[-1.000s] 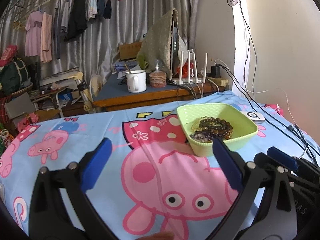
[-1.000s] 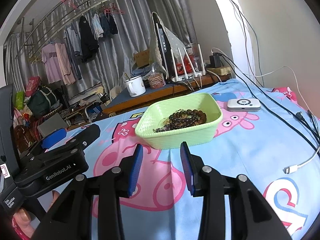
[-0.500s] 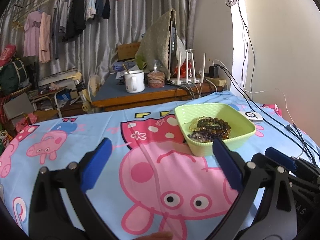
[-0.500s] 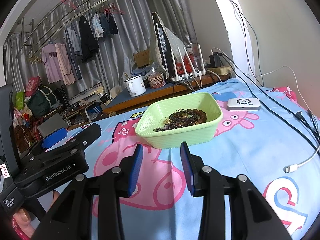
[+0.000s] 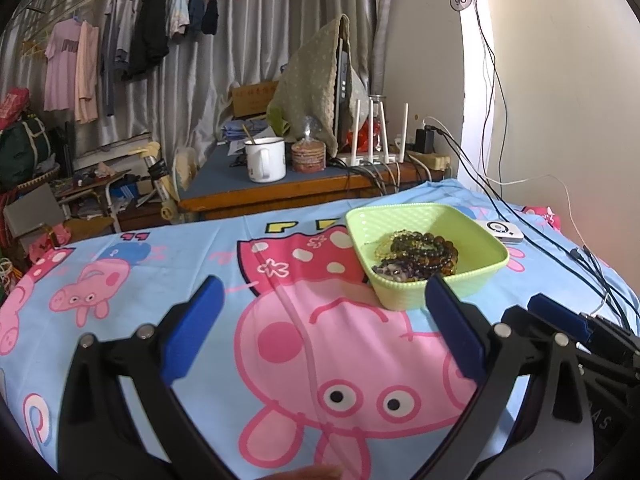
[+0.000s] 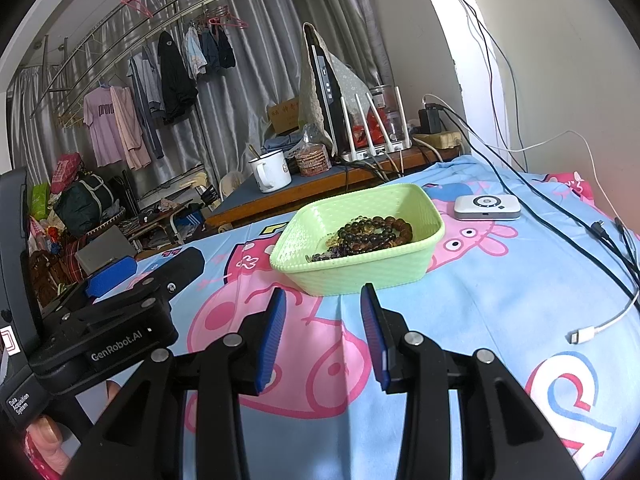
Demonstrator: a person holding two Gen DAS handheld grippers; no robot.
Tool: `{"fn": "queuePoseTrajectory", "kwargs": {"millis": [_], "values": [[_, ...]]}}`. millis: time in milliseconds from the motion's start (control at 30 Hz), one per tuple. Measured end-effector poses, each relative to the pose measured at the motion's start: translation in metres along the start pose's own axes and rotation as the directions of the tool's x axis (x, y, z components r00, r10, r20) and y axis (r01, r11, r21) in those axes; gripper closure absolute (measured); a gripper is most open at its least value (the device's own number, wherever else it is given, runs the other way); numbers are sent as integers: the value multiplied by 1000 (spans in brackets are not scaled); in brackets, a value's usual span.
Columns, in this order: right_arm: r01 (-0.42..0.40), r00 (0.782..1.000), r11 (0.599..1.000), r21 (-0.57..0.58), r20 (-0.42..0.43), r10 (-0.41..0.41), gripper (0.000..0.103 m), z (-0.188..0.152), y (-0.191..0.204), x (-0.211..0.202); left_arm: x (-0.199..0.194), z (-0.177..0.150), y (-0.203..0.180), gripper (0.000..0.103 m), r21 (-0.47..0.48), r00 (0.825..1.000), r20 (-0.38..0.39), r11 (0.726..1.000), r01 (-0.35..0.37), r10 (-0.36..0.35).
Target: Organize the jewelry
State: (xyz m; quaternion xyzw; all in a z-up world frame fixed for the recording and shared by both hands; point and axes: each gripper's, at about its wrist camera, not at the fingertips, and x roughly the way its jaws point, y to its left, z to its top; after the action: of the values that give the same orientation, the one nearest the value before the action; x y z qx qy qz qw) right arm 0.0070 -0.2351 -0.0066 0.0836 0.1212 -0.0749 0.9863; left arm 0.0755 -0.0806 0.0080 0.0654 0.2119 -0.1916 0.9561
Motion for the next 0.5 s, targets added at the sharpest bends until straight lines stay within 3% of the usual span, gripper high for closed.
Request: {"fn": "queuePoseTrajectory", "kwargs": {"millis": [500], "values": [[0, 1000, 1000, 3, -9, 0, 97, -4, 1, 0, 3, -2, -4, 7, -2, 1000, -3, 1000, 7, -7]]}}
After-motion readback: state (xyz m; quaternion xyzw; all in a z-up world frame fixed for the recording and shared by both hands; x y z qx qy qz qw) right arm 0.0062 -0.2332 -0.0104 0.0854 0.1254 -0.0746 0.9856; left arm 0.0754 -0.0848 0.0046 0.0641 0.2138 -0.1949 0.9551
